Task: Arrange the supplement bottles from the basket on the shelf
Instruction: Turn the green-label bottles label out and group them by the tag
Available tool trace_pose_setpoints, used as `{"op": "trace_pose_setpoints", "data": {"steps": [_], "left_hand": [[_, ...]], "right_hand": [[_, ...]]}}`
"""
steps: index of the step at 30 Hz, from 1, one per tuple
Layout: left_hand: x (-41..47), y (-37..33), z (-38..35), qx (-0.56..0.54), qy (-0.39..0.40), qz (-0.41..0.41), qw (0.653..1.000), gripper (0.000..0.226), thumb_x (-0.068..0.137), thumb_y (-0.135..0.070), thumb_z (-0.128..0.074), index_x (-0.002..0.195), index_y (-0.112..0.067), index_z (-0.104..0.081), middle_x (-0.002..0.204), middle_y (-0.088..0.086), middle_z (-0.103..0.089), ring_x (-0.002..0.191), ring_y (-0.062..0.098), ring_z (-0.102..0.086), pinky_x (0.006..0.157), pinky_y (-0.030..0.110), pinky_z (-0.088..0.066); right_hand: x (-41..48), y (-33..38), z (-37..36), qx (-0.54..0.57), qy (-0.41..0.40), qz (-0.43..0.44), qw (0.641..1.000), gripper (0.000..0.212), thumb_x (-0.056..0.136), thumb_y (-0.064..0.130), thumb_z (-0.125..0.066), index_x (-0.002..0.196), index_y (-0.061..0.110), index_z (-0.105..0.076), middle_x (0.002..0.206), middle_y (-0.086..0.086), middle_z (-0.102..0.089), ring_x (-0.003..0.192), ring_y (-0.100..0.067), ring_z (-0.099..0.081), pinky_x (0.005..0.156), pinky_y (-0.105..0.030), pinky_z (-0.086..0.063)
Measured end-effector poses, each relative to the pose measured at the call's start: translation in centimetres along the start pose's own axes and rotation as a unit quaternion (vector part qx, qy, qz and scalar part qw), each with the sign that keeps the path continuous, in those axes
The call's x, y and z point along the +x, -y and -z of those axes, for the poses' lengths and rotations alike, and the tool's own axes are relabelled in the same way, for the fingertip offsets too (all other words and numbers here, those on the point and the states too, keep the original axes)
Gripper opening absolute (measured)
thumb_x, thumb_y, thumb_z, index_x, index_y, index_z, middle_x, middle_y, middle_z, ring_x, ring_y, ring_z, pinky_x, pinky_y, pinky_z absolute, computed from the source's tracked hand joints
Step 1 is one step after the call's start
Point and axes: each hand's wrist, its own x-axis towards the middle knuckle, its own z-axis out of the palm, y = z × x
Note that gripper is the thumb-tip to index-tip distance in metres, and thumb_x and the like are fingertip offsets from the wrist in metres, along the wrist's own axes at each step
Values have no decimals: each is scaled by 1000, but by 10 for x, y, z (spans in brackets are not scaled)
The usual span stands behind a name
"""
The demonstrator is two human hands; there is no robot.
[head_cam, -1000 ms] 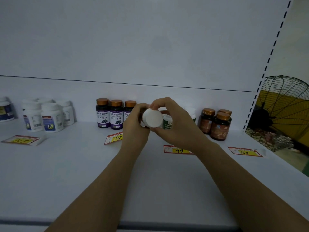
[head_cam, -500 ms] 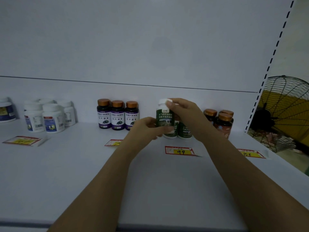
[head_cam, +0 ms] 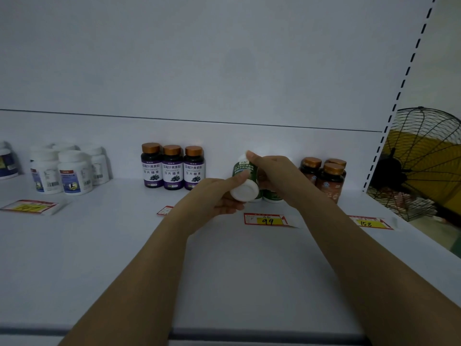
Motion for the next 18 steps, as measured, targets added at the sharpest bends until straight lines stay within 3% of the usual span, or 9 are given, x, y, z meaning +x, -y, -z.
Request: {"op": "trace_pose_setpoints", "data": {"steps": [6,10,14,18], "left_hand": [[-3,0,0,2,9,-22,1000,52,68,-46,-68,101,-6,-65,95,13,-72,79,19,-67,73,25,-55],[-5,0,1,91,-6,-78,993,53,65,-38,-75,108,-10,-64,94,3,-72,85,14,-68,76,23,-54],[-4,5,0,208,-53,-110,970,41,68,-30,-80,104,-19,-63,93,-9,-68,87,5,-64,75,19,-48],[-2,12,1,235,-73,-117,962,49,68,-32,-81,110,-20,-61,101,-9,-67,91,3,-62,80,21,-48]], "right_hand": [[-2,2,2,18,12,-4,1000,42,89,41,-61,102,2,-67,98,-16,-72,90,-28,-70,82,-34,-58],[-7,8,10,34,54,37,997,30,92,31,-59,109,7,-64,105,-11,-70,95,-23,-69,86,-32,-57],[-12,14,15,-129,51,83,987,33,88,40,-62,112,17,-63,106,-3,-68,97,-18,-65,91,-37,-53],[-7,30,11,-264,25,89,960,33,85,44,-64,108,20,-59,109,-2,-65,96,-18,-63,79,-32,-53]]}}
